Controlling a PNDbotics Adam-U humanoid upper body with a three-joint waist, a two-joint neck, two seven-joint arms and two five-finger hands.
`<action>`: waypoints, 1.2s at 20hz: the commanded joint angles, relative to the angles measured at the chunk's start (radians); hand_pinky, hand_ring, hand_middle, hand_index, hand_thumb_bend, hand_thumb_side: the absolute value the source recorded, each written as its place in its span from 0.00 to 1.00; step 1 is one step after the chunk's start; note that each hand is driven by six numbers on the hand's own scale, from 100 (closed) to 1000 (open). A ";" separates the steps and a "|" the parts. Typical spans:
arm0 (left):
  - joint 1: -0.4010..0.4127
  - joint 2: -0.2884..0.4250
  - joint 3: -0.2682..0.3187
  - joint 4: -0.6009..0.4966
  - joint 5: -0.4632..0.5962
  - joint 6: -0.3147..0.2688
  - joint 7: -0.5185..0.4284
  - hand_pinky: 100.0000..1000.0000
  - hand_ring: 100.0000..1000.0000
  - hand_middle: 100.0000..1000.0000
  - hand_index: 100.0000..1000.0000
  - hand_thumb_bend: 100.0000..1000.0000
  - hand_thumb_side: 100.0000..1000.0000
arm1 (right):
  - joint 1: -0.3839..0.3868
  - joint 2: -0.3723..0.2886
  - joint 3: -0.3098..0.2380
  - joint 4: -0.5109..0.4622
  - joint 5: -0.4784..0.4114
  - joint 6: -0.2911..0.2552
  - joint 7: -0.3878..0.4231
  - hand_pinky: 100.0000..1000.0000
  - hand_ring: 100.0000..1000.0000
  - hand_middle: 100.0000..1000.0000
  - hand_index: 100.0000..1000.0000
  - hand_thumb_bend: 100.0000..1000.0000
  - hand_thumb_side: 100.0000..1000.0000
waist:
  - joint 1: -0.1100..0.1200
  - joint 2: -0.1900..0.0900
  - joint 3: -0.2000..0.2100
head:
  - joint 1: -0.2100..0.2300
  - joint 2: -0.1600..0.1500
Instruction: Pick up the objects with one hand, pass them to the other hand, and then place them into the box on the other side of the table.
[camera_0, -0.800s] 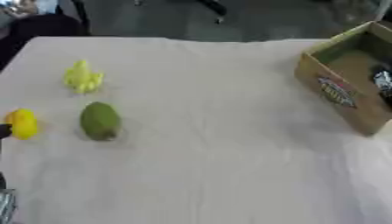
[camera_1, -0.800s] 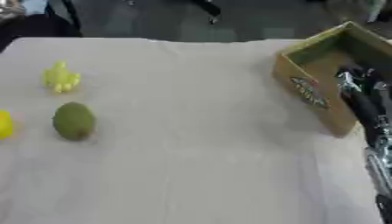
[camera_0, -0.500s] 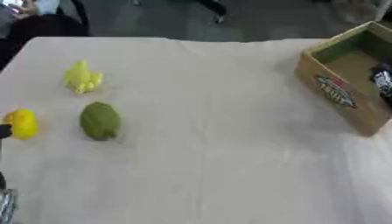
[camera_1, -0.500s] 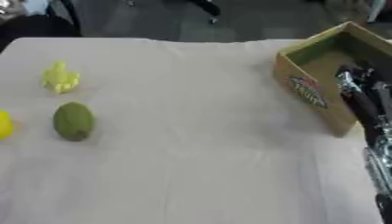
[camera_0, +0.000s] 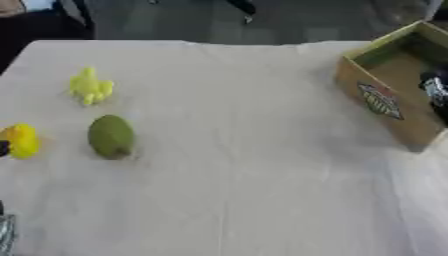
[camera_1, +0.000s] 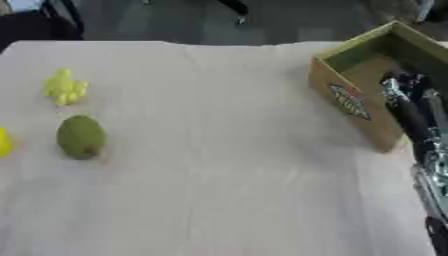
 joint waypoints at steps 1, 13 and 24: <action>-0.019 0.037 0.011 -0.021 -0.005 0.002 0.000 0.57 0.49 0.63 0.74 0.30 0.64 | -0.011 -0.026 -0.015 -0.015 -0.004 -0.004 -0.008 1.00 0.85 0.77 0.95 0.00 0.58 | 0.000 -0.017 -0.002 | -0.012 0.017; -0.057 0.123 -0.005 -0.045 -0.031 0.039 -0.035 0.57 0.50 0.64 0.75 0.30 0.61 | -0.005 -0.033 -0.021 -0.022 -0.015 -0.009 -0.017 1.00 0.85 0.77 0.95 0.00 0.58 | 0.008 -0.026 -0.010 | -0.017 0.072; -0.207 0.451 -0.096 -0.022 -0.007 0.246 -0.219 0.62 0.55 0.69 0.80 0.35 0.56 | 0.009 -0.046 -0.016 -0.035 -0.001 -0.008 -0.012 1.00 0.85 0.77 0.95 0.00 0.58 | 0.027 -0.023 -0.010 | 0.028 0.069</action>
